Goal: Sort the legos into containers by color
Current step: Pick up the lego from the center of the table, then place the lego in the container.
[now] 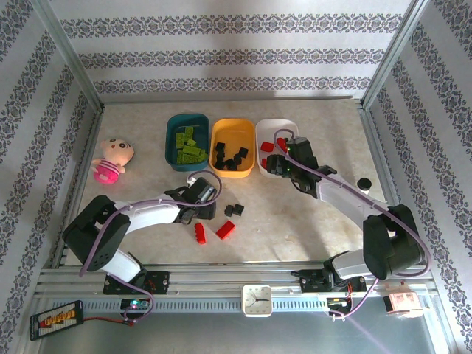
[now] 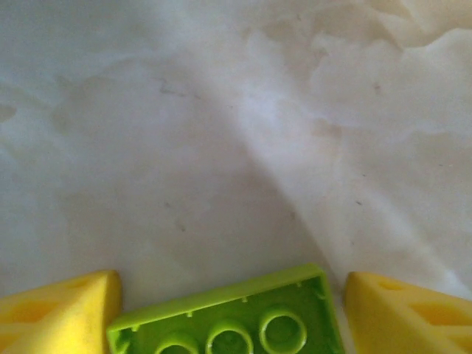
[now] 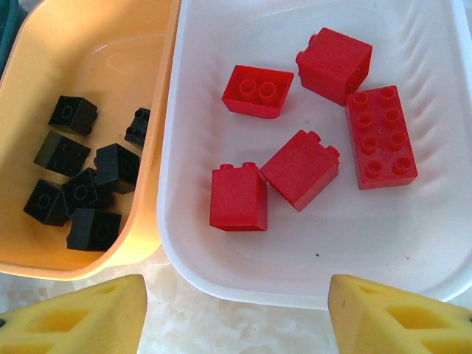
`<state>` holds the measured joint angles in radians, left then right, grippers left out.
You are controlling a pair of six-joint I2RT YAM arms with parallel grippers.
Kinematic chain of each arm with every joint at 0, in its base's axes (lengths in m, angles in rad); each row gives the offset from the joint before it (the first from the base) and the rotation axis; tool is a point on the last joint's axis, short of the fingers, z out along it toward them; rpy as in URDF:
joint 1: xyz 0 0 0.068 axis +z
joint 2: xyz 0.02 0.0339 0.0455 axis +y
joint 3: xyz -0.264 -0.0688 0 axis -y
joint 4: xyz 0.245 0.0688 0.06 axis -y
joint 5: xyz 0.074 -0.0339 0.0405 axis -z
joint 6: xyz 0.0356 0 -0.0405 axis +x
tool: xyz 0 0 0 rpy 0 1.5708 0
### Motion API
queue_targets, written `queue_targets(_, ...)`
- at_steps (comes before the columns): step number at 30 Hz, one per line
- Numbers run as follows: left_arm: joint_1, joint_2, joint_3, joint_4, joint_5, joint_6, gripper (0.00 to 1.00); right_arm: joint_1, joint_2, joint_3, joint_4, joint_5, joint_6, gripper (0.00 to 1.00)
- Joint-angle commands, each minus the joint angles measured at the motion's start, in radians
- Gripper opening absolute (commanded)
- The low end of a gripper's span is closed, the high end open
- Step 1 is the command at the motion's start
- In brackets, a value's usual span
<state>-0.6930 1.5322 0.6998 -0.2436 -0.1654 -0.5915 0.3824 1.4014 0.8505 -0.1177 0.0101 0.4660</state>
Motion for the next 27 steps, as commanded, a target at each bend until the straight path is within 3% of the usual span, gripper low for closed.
queue_targets(1, -0.02, 0.031, -0.038, 0.041, 0.076, -0.033, 0.71, 0.009, -0.028, -0.023, 0.026, -0.01, 0.006, 0.66)
queue_targets(8, -0.02, -0.027, -0.066, 0.05, 0.089, -0.057, 0.5, 0.011, -0.05, -0.051, 0.039, -0.016, 0.014, 0.66)
queue_targets(15, -0.001, -0.23, 0.027, -0.048, 0.037, -0.01, 0.48, 0.042, -0.12, -0.087, 0.036, -0.019, 0.021, 0.66)
queue_targets(21, 0.2, -0.267, 0.185, -0.074, 0.075, 0.066, 0.49, 0.081, -0.19, -0.145, 0.039, -0.008, 0.037, 0.66)
queue_targets(24, 0.309, -0.181, 0.292, -0.055, 0.116, 0.088, 0.49, 0.096, -0.214, -0.162, 0.032, -0.004, 0.041, 0.66)
queue_targets(27, 0.364, -0.058, 0.41, -0.063, 0.121, 0.12, 0.49, 0.112, -0.24, -0.185, 0.027, 0.005, 0.043, 0.66)
